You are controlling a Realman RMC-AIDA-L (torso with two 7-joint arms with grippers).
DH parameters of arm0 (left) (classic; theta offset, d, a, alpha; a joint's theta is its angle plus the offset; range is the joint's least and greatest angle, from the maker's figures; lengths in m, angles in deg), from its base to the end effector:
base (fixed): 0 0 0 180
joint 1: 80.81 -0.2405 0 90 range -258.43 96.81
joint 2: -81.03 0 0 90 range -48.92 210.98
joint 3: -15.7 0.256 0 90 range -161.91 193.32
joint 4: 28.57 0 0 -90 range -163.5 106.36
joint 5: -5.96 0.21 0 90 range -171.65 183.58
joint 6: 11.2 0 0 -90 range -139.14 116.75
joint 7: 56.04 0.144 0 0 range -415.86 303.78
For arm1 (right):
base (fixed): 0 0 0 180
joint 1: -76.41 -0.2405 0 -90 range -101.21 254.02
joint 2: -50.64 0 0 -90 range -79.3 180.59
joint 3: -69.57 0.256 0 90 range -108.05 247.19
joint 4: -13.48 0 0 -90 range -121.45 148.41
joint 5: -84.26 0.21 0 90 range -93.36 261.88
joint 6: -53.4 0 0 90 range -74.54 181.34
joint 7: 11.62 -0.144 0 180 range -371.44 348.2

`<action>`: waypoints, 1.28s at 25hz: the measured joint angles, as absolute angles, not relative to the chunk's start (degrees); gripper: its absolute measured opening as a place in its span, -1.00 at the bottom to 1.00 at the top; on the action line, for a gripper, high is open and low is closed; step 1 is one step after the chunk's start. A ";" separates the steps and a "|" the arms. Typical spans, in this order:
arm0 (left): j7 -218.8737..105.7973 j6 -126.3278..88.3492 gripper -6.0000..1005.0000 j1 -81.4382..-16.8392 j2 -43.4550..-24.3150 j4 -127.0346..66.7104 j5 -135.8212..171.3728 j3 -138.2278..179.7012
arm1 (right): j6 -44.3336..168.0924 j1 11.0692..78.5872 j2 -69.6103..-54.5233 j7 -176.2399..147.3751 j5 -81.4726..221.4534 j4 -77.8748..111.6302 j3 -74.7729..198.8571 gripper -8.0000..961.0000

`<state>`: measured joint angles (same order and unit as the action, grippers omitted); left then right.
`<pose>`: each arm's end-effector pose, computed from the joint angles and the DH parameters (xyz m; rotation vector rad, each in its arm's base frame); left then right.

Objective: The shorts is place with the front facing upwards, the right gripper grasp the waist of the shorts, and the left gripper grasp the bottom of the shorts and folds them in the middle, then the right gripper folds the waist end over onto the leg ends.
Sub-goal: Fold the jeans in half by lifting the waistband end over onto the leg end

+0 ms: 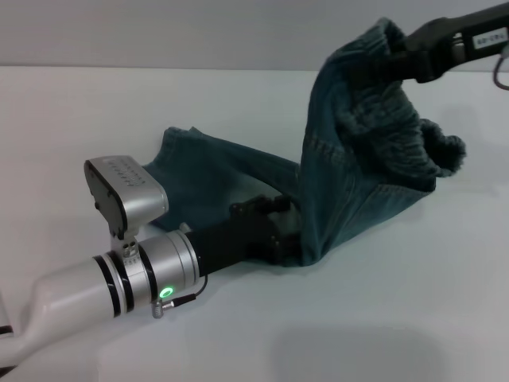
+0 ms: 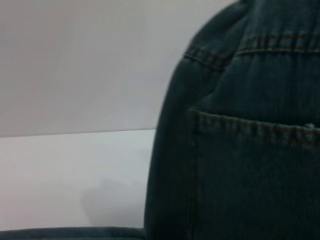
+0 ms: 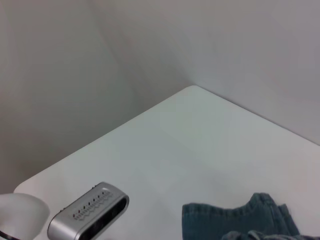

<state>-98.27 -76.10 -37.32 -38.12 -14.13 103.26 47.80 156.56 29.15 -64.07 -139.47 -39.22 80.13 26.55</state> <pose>-0.2318 0.3096 -0.1320 -2.5438 -0.7874 -0.8412 0.1207 0.3894 0.0897 -2.8544 0.8152 0.4115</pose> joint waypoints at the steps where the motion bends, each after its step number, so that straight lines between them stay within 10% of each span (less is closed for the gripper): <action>1: -98.26 -76.12 0.61 -37.30 -38.13 -13.95 104.06 47.06 | 155.94 28.77 -64.07 -139.34 -39.22 79.57 26.15 -0.89; 32: -98.84 -72.80 0.61 -44.15 -37.07 -22.20 127.07 19.15 | 151.49 25.78 -64.05 -136.06 -39.84 71.02 21.08 -0.89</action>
